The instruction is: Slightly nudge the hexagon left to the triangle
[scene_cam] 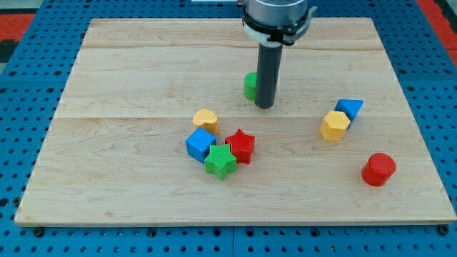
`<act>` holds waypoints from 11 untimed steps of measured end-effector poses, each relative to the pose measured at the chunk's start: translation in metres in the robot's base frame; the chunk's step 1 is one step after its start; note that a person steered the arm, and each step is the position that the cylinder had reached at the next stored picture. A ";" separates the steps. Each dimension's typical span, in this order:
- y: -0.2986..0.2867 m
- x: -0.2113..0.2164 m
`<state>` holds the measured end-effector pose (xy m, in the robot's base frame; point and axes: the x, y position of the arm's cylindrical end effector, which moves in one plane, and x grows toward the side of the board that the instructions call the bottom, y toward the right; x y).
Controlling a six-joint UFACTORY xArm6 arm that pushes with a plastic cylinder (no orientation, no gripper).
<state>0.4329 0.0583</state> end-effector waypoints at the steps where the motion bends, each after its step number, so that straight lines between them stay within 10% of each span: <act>1: 0.037 0.070; 4: 0.153 0.073; 11: -0.086 0.074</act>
